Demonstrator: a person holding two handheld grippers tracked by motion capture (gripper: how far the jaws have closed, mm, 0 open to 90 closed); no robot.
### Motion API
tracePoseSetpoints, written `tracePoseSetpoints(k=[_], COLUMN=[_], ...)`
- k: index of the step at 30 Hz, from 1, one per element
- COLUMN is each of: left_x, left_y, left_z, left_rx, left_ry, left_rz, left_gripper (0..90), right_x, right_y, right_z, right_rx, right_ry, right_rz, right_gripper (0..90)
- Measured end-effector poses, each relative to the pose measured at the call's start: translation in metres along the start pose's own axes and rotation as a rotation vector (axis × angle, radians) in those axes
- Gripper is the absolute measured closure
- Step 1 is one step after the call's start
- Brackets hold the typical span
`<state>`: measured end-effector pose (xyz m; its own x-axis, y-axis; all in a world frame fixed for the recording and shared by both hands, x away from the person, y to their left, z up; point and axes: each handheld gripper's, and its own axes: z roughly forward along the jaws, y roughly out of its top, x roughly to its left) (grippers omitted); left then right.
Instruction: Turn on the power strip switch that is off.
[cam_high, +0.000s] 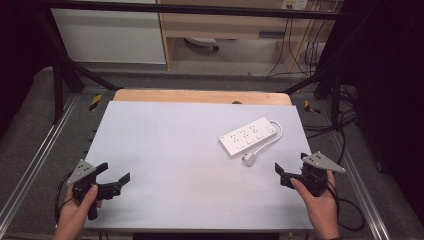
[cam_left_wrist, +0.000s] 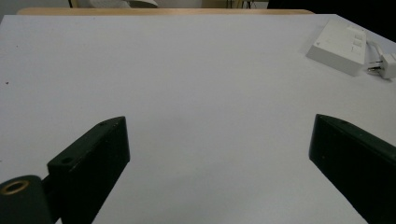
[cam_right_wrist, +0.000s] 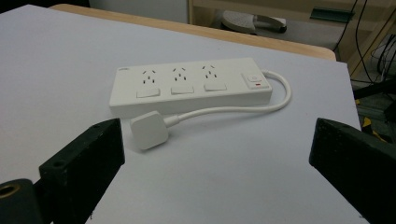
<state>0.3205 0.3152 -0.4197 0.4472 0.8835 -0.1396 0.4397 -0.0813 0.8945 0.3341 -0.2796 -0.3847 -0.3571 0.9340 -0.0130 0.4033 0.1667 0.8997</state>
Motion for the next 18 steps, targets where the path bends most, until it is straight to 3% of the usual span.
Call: tracePoseSetpoints(k=[8,18], left_x=[0.002,0.002], left_y=[-0.001,-0.001], left_z=[-0.001,-0.001], left_rx=[0.001,0.009], left_ry=[0.009,0.006], left_rz=[-0.006,0.002], left_gripper=[5.2,5.2], right_x=[0.003,-0.005], right_y=[0.011,0.032], right_z=[0.007,0.017], right_rx=[-0.003,-0.008], right_ry=[0.023,0.028], right_rz=[0.004,-0.001], right_gripper=[4.1,4.9])
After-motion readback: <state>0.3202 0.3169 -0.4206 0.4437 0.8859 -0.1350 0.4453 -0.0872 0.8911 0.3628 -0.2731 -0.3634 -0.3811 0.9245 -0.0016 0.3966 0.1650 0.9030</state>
